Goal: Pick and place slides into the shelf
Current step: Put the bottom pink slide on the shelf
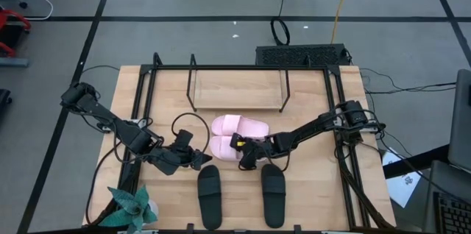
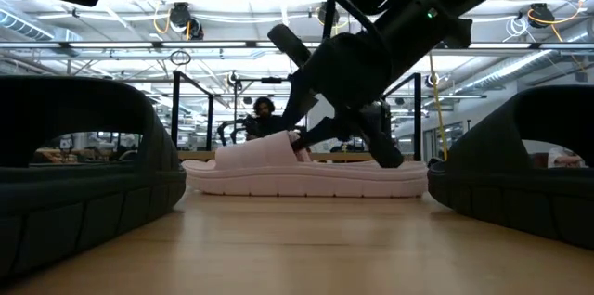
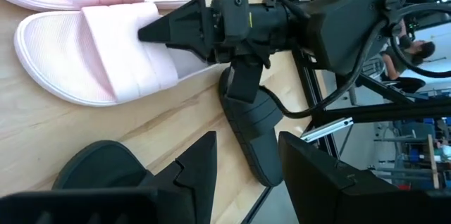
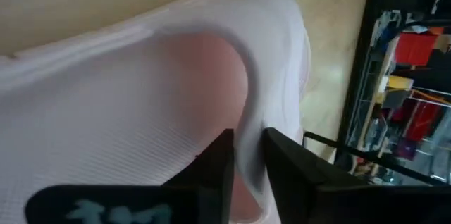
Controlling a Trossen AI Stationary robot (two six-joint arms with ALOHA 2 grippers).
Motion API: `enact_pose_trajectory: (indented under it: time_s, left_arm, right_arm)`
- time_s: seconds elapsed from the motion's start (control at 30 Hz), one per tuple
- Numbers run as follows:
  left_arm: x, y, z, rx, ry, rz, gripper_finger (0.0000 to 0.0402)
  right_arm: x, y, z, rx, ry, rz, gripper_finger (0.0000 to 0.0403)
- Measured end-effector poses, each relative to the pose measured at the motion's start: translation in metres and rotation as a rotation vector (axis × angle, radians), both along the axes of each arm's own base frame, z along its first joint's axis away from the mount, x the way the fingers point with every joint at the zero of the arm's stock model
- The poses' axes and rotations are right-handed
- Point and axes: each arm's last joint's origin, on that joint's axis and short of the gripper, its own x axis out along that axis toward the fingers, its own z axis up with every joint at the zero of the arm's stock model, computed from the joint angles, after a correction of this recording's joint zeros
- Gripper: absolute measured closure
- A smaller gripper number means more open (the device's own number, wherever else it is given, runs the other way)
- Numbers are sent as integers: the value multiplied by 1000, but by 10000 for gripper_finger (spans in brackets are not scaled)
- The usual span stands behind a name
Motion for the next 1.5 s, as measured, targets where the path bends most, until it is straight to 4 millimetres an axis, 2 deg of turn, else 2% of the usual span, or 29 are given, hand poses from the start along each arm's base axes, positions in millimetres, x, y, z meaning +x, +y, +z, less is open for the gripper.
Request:
enact_pose_trajectory:
  time_s: [0.17, 0.47, 0.7, 0.97, 1.1, 1.5]
  left_arm:
    - [0, 1, -1, 9, 5, 7, 254]
    - [2, 5, -1, 12, 9, 24, 254]
    - [4, 9, -1, 13, 9, 42, 254]
    - [4, 9, -1, 11, 7, 43, 254]
    - [4, 9, 0, 8, 2, 43, 254]
    - [4, 9, 0, 7, 2, 43, 254]
  right_arm:
    - [1, -1, 9, -32, -36, 21, 393]
    - [-2, 2, 30, -94, -92, -9, 398]
    - [-8, 9, 57, -32, -183, -23, 400]
    - [-8, 8, 87, -137, -259, -202, 402]
    - [-8, 0, 97, -219, -249, -316, 402]
    - [-13, -37, 109, -410, -259, -625, 402]
